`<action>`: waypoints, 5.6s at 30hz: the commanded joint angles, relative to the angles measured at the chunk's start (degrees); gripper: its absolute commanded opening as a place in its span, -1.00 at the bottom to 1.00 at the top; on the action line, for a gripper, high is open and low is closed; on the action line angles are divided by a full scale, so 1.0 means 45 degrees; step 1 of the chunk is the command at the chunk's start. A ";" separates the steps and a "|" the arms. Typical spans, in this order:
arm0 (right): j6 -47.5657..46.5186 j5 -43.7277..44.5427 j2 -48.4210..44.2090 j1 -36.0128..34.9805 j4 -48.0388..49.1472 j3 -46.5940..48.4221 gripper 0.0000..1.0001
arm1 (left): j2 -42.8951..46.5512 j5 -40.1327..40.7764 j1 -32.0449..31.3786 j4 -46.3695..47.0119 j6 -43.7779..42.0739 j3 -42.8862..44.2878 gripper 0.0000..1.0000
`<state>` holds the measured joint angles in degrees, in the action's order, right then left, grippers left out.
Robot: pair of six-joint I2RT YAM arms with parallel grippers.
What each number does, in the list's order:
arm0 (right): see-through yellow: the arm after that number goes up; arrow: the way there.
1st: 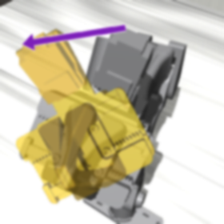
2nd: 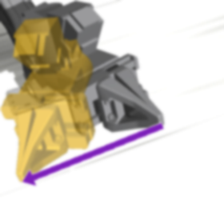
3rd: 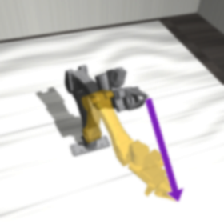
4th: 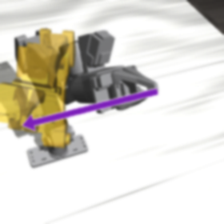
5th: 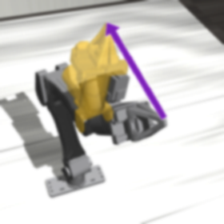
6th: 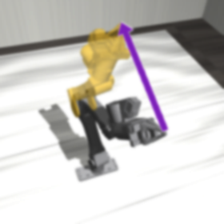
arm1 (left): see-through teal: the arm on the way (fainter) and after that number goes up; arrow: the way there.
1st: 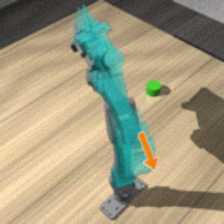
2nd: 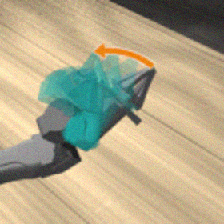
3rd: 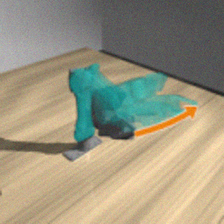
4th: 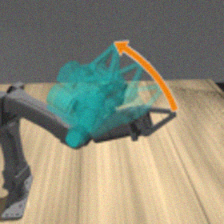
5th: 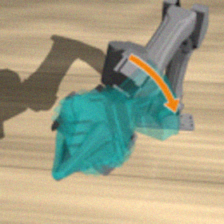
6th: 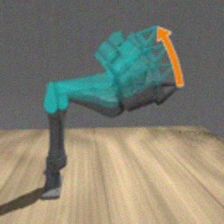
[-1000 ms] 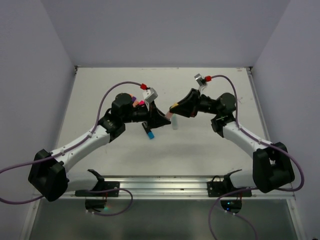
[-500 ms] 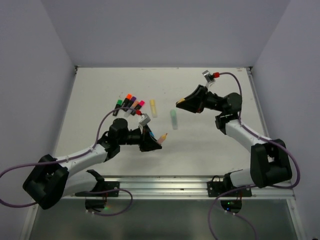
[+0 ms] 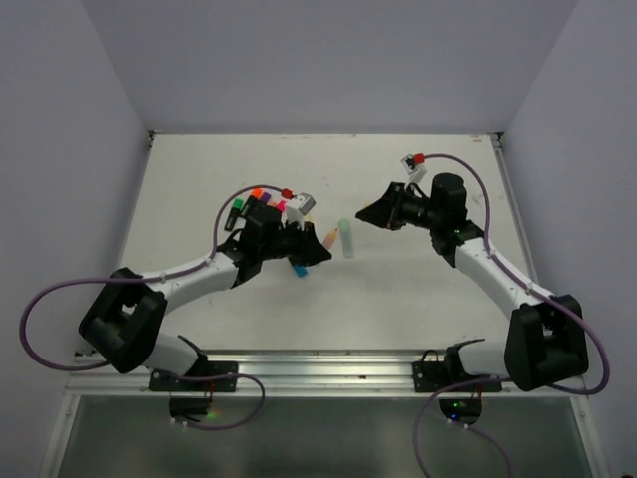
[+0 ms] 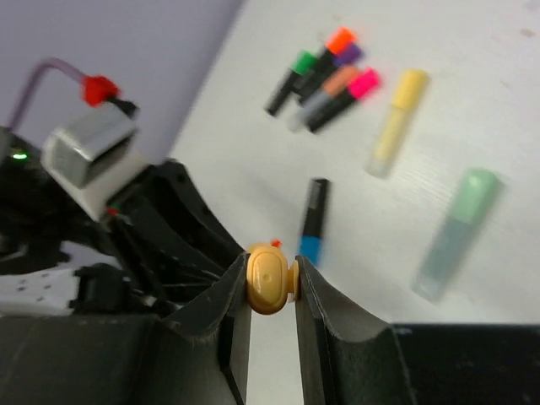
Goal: Open the pen caps
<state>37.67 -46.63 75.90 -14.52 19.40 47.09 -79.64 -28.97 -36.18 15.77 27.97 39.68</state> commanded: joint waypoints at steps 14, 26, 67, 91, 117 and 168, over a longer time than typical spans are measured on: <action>-0.3625 0.7920 0.0436 -0.1732 -1.0169 -0.0386 -0.91 | -0.4431 0.5598 -0.2525 -0.3251 0.1695 0.3194 -1.00; -0.2552 0.7999 0.2254 -0.2886 -0.8921 -0.0777 -0.65 | -0.5115 0.5950 -0.3560 -0.2782 0.2379 0.3252 -0.85; -0.3723 1.2158 -0.0030 -0.2964 -1.1772 0.2896 0.54 | -0.4290 1.2433 -0.3131 -0.6334 0.3005 0.6646 0.80; -0.2649 1.2726 -0.2179 -0.2964 -1.0385 -0.0015 0.61 | -0.8885 1.2884 -0.3326 -0.6864 0.2711 0.9306 0.29; -0.2649 1.2277 -0.2120 -0.2964 -0.9956 -0.0464 0.61 | -0.9373 1.2805 -0.3600 -0.6453 0.2594 0.9170 -0.45; 0.2486 0.7784 0.0146 -0.3061 -0.5972 0.1997 0.23 | 0.0529 0.8743 -0.3736 -0.0125 -0.3207 0.1259 -1.00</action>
<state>45.25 -13.34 76.90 -27.83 -9.69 56.86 -78.02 10.39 -52.64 12.45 14.74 44.75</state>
